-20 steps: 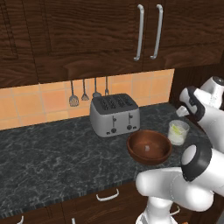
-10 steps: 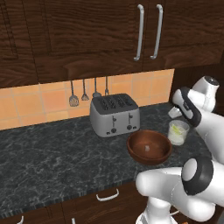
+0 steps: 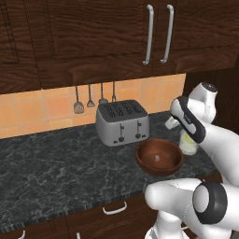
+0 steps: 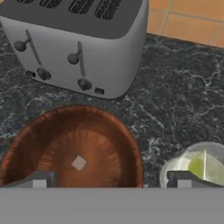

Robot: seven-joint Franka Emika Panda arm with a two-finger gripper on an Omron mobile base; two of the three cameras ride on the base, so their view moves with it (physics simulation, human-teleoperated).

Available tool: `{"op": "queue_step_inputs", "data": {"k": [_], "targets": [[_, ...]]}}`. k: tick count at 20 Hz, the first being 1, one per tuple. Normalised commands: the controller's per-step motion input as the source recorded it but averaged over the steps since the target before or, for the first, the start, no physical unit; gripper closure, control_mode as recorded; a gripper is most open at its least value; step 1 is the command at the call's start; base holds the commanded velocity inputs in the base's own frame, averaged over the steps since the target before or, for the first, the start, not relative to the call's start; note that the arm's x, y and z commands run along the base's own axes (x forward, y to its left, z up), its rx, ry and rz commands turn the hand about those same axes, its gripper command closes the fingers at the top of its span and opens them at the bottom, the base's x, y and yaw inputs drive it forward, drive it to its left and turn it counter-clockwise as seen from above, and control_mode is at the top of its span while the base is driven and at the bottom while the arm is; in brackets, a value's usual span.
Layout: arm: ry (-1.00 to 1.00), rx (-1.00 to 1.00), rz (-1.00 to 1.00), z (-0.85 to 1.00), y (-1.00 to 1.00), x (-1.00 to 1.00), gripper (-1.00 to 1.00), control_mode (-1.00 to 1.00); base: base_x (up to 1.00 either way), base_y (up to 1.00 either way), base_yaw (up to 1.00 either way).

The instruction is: Grab a lemon wedge from the fridge and one ice cube from the ice bowl, and put them in the glass of lemonade.

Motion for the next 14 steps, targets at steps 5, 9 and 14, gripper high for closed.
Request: {"op": "queue_step_inputs", "data": {"k": [5,9,14], "targets": [[0.00,0.00,0.11,0.04,0.48,-0.16,-1.00,-1.00,0.00,0.00,0.00],[0.00,-0.01,0.03,0.36,0.32,-0.45,-1.00,-1.00,0.00,0.00,0.00],[0.00,-0.02,0.00,0.47,0.17,-0.76,-1.00,-1.00,0.00,0.00,0.00]]}}
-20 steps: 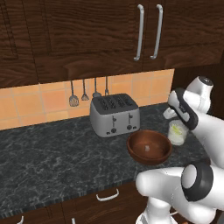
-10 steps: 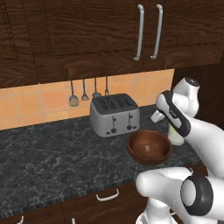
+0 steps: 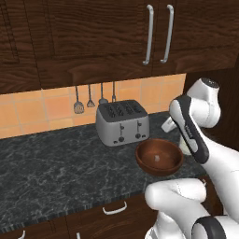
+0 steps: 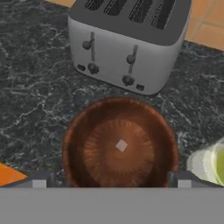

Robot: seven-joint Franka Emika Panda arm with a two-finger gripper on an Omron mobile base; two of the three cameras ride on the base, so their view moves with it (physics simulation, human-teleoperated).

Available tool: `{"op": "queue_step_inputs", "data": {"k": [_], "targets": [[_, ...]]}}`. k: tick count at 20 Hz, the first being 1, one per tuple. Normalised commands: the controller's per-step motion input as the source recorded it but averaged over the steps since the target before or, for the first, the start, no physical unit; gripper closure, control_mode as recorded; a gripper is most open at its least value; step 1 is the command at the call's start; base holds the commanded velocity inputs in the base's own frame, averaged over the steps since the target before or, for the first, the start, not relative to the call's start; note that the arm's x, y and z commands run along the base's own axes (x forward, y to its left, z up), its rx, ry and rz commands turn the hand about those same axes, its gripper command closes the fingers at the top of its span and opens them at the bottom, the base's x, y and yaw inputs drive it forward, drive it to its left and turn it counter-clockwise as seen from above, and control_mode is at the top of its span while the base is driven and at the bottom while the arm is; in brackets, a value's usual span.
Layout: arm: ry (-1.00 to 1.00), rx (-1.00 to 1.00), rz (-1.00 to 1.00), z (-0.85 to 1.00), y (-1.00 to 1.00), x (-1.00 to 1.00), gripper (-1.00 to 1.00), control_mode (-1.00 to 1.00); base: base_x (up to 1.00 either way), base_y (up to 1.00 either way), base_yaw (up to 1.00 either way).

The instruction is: Grab a lemon wedge from the fridge and one ice cube from the ice bowl, and put them in the glass of lemonade.

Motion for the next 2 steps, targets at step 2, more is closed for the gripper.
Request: {"op": "queue_step_inputs", "data": {"k": [2], "targets": [[0.00,-0.01,0.00,0.46,0.03,-0.82,-1.00,-1.00,0.00,0.00,0.00]]}}
